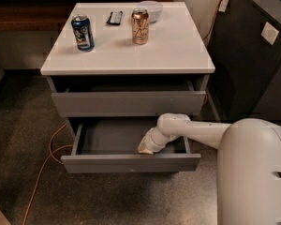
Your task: Open middle drawer
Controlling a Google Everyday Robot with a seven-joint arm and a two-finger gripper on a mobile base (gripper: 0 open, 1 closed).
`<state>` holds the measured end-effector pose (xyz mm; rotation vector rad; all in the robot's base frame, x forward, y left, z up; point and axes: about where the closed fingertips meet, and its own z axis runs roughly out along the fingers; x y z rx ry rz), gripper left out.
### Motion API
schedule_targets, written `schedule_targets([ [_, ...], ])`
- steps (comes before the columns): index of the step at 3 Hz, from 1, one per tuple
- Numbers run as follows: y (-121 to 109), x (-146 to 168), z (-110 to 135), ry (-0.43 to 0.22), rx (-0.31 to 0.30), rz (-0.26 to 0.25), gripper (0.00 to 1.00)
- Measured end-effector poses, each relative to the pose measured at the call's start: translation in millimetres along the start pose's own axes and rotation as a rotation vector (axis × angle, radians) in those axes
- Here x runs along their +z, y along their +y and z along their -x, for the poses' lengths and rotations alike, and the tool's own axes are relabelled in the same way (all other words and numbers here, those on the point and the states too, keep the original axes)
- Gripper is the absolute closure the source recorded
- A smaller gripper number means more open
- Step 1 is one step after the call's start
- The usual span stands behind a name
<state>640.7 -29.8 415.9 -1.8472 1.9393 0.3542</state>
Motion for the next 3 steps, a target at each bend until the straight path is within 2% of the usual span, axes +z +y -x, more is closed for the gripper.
schedule_targets([
  [2, 25.8, 1.1, 8.8, -0.031, 0.002, 0.044, 1.00],
  [3, 46.6, 0.6, 10.8, -0.056, 0.023, 0.064, 1.00],
])
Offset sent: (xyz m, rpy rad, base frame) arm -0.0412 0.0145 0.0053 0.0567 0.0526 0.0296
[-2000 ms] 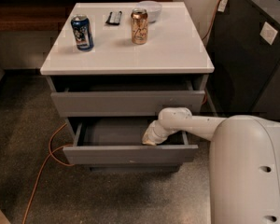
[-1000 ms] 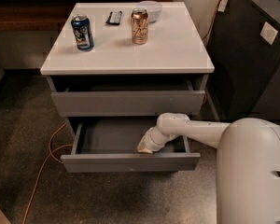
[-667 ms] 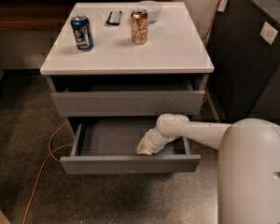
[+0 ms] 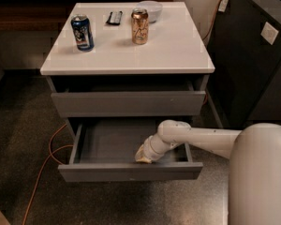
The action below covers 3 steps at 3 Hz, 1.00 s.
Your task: Open middle drawer
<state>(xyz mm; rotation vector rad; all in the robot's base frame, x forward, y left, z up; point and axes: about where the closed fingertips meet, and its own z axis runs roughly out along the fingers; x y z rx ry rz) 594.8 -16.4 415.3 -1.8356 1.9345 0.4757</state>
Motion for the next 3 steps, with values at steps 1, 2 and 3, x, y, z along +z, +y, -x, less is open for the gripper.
schedule_targets([
  [1, 12.3, 0.5, 1.6, -0.016, 0.013, 0.009, 1.00],
  [2, 35.2, -1.9, 14.4, -0.046, 0.014, 0.030, 1.00],
  [3, 41.3, -3.1, 19.3, -0.053, 0.008, 0.039, 1.00],
])
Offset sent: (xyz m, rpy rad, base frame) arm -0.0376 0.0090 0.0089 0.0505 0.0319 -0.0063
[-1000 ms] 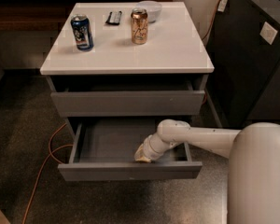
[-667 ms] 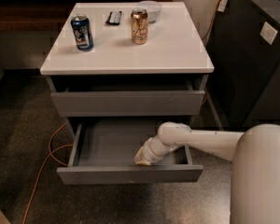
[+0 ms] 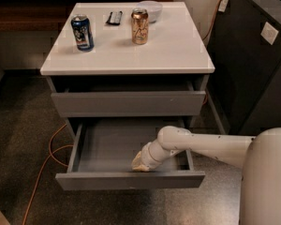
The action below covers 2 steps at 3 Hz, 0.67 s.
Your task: Open middle drawer
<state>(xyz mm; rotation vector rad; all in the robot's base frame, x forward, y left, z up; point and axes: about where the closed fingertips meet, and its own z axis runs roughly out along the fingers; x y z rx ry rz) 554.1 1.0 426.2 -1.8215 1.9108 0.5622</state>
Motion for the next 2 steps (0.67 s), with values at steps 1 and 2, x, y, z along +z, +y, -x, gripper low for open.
schedule_targets([
  [1, 8.2, 2.3, 1.0, -0.008, 0.005, 0.015, 1.00],
  [2, 17.7, 4.5, 2.2, -0.021, 0.014, 0.027, 1.00],
])
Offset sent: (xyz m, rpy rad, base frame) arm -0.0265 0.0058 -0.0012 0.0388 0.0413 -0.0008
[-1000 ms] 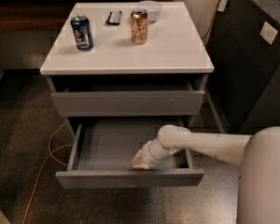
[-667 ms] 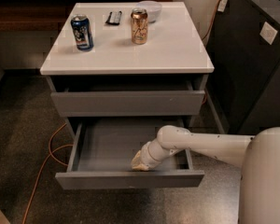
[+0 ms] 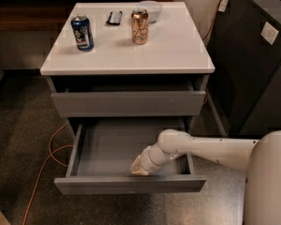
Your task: Open middle drawer
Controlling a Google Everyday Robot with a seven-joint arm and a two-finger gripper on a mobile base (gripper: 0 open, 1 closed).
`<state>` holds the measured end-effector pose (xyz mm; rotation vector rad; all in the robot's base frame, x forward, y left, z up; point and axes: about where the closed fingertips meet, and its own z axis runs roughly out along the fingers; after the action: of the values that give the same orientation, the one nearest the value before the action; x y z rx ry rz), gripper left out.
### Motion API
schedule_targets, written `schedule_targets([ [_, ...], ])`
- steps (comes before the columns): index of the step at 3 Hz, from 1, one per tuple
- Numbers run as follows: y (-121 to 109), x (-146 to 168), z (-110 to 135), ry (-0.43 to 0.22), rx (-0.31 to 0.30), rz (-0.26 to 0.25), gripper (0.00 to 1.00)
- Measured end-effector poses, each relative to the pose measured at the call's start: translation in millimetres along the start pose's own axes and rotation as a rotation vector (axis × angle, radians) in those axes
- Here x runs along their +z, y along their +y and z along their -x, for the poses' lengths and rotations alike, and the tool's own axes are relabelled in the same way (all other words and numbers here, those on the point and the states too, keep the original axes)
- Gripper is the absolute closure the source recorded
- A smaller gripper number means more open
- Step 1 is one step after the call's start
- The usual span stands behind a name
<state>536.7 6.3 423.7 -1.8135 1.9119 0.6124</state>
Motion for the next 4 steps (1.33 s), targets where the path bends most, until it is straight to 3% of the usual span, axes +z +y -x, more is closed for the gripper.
schedule_targets([
  [2, 3.5, -4.8, 9.5, -0.010, -0.019, -0.007, 1.00],
  [4, -35.0, -36.4, 39.0, -0.003, -0.126, -0.094, 1.00],
])
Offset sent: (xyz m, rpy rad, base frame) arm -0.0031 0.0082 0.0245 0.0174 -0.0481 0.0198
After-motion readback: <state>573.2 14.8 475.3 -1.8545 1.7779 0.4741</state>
